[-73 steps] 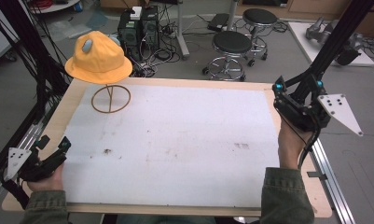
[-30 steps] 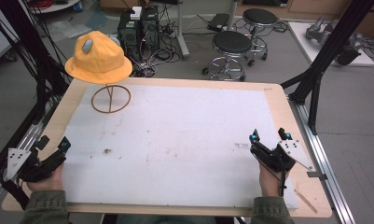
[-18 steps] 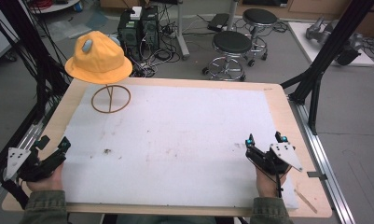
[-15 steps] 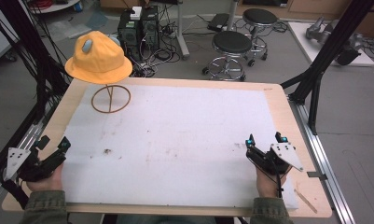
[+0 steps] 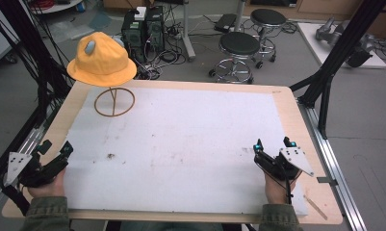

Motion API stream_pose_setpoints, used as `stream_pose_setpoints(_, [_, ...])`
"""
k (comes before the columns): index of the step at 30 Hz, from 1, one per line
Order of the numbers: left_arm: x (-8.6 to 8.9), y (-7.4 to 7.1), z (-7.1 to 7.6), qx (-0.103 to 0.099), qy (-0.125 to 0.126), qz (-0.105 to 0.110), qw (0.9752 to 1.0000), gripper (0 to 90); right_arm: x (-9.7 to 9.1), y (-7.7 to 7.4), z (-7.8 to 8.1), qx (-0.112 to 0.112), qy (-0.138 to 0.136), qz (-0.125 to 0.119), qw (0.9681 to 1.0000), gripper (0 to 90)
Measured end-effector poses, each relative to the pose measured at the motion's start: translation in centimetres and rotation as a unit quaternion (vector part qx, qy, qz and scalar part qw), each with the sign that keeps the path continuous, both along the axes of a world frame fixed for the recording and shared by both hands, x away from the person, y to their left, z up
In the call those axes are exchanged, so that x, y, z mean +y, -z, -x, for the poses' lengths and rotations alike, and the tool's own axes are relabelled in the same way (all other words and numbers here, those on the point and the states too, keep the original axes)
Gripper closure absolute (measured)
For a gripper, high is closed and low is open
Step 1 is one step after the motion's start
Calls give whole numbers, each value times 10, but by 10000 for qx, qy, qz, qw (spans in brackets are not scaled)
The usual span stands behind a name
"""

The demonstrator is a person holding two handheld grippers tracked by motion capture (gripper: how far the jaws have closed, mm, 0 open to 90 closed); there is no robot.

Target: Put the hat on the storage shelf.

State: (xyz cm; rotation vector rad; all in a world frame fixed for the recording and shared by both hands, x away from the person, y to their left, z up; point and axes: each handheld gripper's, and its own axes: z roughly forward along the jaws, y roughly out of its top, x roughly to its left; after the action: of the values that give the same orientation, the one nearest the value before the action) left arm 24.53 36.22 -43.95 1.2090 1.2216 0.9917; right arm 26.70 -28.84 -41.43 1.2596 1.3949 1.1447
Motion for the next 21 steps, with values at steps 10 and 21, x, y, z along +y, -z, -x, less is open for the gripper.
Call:
stream_pose_setpoints(10, [0,1,-1,38,4,11,10000,278,0,1,-1,59,0,-52,10000,110])
stream_pose_setpoints(21, [1,1,-1,49,-8,12,10000,277,1,1,-1,125,-45,-85,9999,110])
